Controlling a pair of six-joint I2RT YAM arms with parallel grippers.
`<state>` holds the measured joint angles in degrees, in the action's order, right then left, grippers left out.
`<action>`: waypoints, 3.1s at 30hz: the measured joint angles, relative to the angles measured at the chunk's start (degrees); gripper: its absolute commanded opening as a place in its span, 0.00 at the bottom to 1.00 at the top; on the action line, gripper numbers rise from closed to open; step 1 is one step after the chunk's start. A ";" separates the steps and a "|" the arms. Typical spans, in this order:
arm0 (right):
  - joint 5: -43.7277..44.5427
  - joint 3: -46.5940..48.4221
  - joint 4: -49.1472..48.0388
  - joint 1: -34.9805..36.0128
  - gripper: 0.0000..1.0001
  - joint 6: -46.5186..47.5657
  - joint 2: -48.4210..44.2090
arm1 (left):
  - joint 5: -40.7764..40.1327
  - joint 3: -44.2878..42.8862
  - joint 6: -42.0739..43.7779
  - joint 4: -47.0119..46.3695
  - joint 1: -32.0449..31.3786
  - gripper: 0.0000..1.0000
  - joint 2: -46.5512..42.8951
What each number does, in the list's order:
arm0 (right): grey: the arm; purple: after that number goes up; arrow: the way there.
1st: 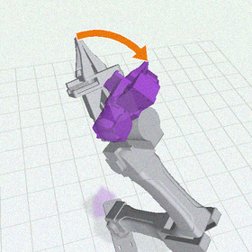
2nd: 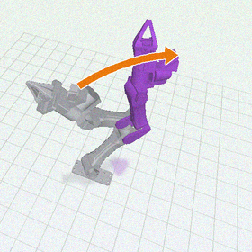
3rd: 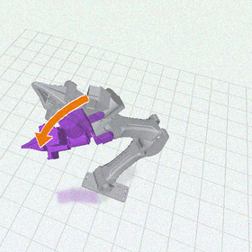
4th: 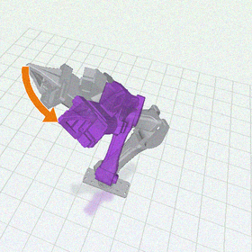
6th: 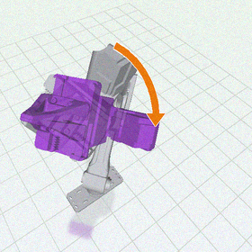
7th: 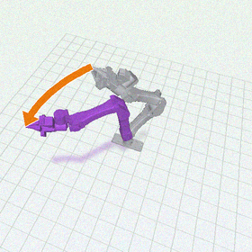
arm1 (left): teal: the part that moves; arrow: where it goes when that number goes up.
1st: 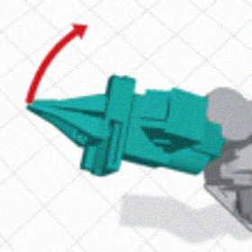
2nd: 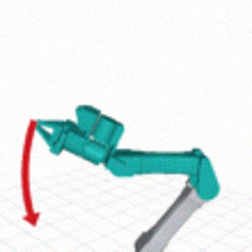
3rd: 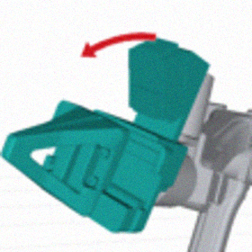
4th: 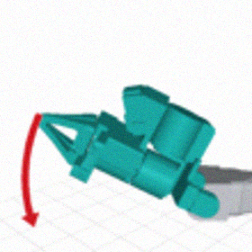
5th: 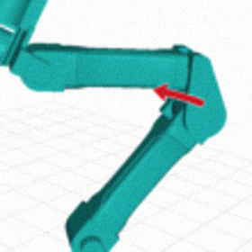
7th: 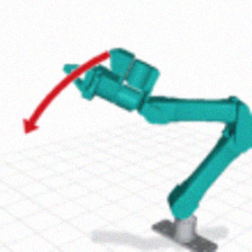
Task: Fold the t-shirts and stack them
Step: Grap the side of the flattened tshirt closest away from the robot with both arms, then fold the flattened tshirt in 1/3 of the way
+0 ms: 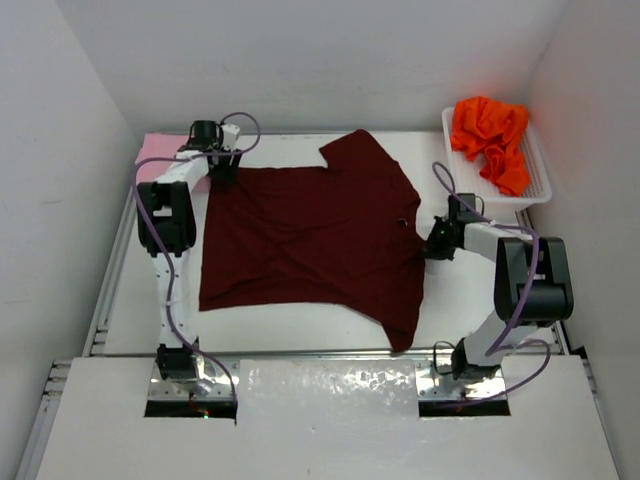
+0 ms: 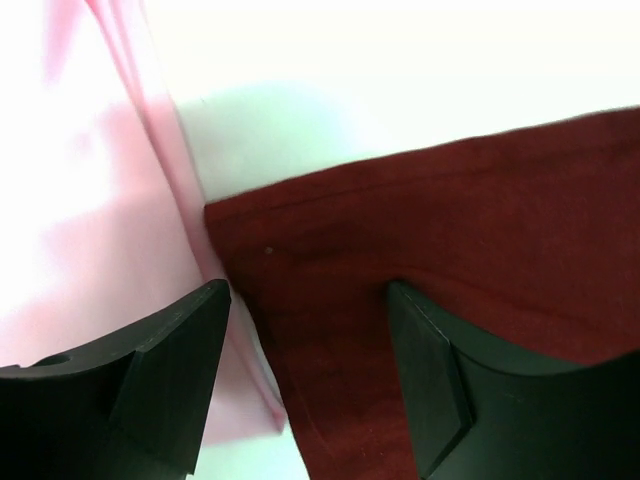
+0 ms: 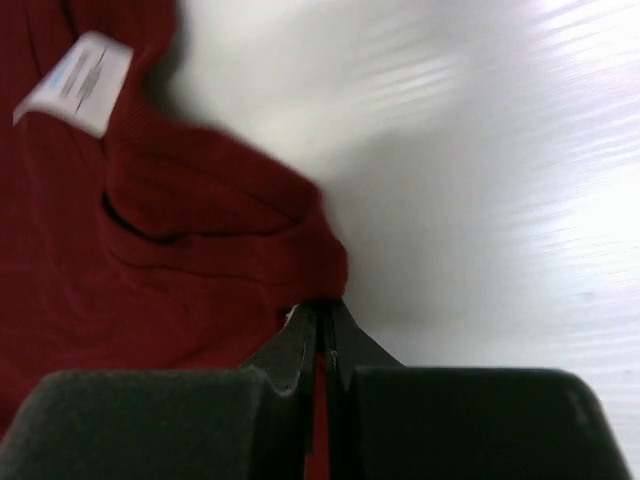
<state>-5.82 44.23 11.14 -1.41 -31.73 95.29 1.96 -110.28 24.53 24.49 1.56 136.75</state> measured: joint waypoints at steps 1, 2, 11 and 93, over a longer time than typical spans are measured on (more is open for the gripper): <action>-0.92 -0.46 -0.76 -1.40 0.00 -0.66 -0.07 | -0.76 -1.40 -0.26 0.11 -0.04 0.63 0.90; -1.81 -1.05 -1.73 -3.04 0.00 -1.16 -0.24 | -1.70 -3.56 -0.76 0.72 -0.09 0.63 2.14; -3.37 -0.11 -1.07 -9.97 0.07 1.79 0.17 | -5.60 -15.41 -4.31 1.20 -0.98 0.76 9.29; -13.09 -5.22 46.10 10.54 0.00 7.52 -47.30 | -0.37 70.12 27.28 30.01 -5.07 0.00 -78.07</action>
<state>-18.92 39.00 57.23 9.13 -24.21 47.99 1.58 -40.16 51.81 54.50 -3.51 58.67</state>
